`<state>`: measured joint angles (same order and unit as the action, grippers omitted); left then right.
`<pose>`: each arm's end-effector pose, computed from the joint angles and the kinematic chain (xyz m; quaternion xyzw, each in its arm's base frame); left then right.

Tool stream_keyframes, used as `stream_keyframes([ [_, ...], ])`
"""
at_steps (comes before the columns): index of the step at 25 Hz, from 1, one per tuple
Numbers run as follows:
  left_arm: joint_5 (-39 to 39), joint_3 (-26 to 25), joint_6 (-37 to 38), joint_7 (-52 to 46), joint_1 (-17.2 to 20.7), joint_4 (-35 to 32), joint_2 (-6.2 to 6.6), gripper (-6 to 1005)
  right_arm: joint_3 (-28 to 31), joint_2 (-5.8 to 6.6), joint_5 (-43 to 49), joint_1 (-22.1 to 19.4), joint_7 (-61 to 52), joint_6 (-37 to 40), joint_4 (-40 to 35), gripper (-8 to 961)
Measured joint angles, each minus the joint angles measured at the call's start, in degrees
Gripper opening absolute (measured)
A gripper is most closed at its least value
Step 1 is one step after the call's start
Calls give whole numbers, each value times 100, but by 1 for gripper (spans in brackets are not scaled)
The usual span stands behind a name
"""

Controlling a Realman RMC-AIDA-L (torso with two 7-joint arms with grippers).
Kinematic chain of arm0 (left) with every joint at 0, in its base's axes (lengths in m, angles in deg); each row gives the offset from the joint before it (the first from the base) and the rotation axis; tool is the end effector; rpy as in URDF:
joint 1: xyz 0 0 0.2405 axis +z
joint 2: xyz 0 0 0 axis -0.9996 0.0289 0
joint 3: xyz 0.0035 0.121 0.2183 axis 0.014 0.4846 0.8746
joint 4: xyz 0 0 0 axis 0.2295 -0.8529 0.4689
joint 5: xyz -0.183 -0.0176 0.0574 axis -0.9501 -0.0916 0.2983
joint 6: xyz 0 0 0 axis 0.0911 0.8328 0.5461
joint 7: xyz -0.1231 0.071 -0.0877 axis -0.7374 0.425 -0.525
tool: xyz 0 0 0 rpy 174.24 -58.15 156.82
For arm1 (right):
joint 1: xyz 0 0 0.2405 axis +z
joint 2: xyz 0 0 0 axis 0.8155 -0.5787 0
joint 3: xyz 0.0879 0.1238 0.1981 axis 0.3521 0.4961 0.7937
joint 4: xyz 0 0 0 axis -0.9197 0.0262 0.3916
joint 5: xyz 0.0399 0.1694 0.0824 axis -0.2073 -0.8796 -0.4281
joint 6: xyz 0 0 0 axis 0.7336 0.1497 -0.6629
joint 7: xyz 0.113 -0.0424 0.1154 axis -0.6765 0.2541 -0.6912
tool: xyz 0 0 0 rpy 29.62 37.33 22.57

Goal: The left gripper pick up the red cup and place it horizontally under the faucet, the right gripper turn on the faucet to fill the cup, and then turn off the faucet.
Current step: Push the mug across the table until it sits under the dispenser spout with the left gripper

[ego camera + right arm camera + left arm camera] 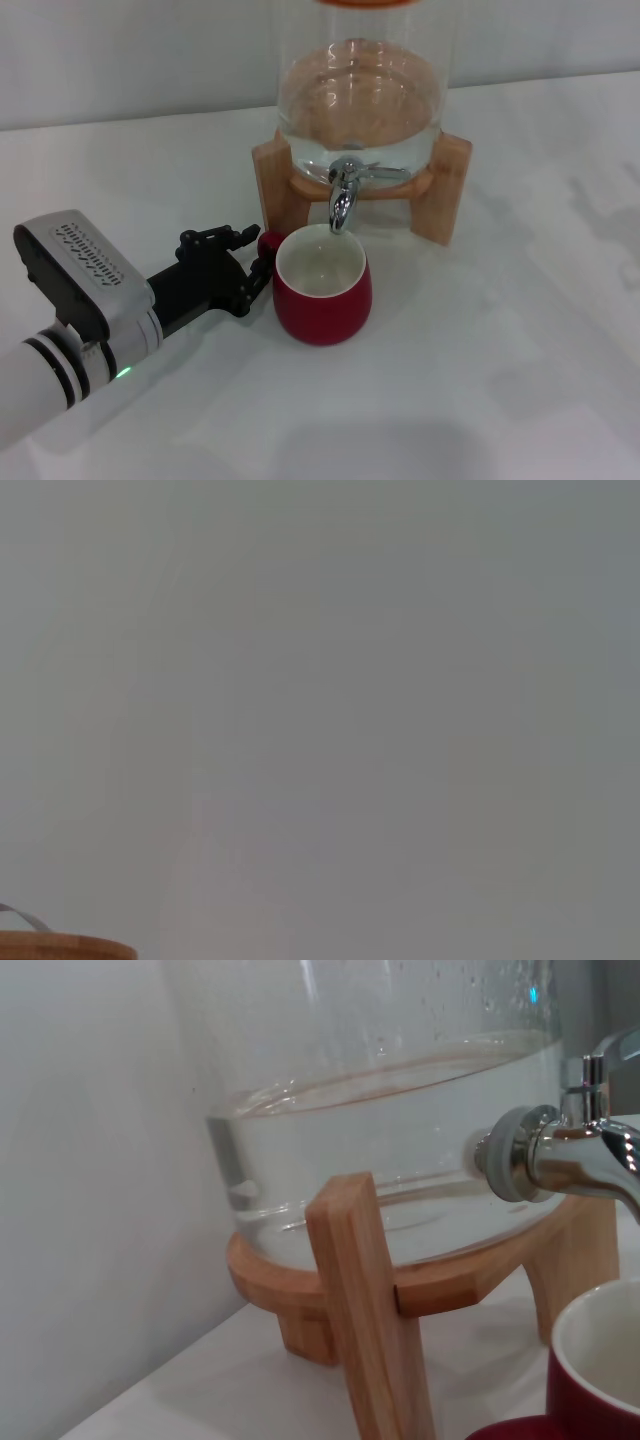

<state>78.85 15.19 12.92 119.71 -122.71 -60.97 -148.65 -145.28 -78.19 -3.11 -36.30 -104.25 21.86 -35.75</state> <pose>-0.2208 0.3466 -0.1218 -0.9294 -0.0700 -0.1859 0.3110 0.3012 0.2818 0.0873 -0.6018 0.1209 0.4815 0.6256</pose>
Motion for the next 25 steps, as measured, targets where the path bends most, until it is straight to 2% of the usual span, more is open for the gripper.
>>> stream_keyframes([
  [17,-6,-2,141,7,51,20,-15,420,5,0,0,4,0,-2,0,854],
  [25,-12,-19,209,17,91,20,-3,421,0,0,0,12,0,-1,0,854],
])
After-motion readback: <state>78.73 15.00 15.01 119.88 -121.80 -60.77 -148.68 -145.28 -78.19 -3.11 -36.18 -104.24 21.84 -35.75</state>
